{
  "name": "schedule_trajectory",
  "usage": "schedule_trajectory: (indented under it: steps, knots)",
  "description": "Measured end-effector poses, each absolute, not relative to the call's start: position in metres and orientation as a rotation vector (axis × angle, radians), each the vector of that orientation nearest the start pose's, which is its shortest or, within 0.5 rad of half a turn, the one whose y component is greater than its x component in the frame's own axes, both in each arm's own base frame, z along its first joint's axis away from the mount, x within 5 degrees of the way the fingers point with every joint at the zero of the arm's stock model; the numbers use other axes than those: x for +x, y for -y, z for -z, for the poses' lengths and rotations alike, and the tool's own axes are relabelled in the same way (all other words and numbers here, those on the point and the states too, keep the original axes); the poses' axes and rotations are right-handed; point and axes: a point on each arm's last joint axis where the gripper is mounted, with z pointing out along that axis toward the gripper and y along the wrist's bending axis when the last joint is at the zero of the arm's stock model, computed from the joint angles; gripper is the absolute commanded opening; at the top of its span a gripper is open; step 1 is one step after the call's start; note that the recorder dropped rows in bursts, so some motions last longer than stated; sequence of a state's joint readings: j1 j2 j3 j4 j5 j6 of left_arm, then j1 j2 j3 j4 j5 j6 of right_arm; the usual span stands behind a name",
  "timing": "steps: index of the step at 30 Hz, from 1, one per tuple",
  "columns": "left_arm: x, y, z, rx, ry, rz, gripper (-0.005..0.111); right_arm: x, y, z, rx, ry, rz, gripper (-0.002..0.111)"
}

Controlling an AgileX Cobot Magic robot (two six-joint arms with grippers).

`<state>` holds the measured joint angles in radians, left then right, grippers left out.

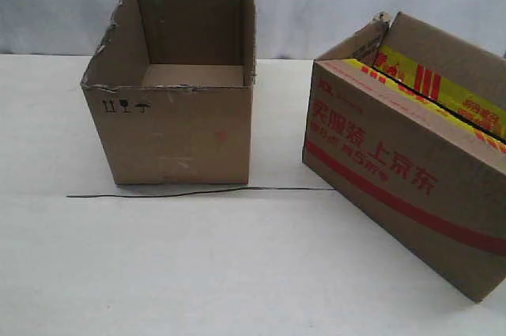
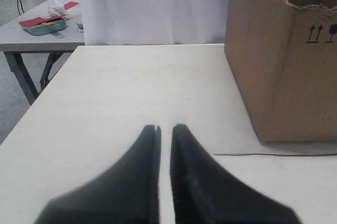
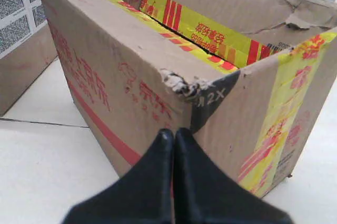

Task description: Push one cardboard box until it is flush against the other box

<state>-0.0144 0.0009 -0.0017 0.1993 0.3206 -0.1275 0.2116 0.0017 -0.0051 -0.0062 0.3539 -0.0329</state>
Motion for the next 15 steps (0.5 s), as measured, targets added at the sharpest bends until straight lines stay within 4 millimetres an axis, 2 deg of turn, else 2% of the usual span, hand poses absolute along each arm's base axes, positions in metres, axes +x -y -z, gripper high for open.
schedule_trajectory:
  steps: [3,7,11,15]
  knots:
    - [0.054,-0.005,-0.185,0.024,-1.798,-0.09,0.0,0.052,-0.011,-0.188,-0.227,-1.816,-0.12,0.0]
    - [0.054,-0.005,-0.185,0.024,-1.798,-0.09,0.0,0.058,-0.012,-0.223,-0.226,-1.809,-0.12,0.0]
    - [0.054,-0.005,-0.185,0.024,-1.798,-0.09,0.0,0.07,-0.015,-0.268,-0.223,-1.783,-0.122,0.0]
    - [0.054,-0.005,-0.185,0.024,-1.798,-0.09,0.0,0.075,-0.016,-0.289,-0.218,-1.746,-0.124,0.0]
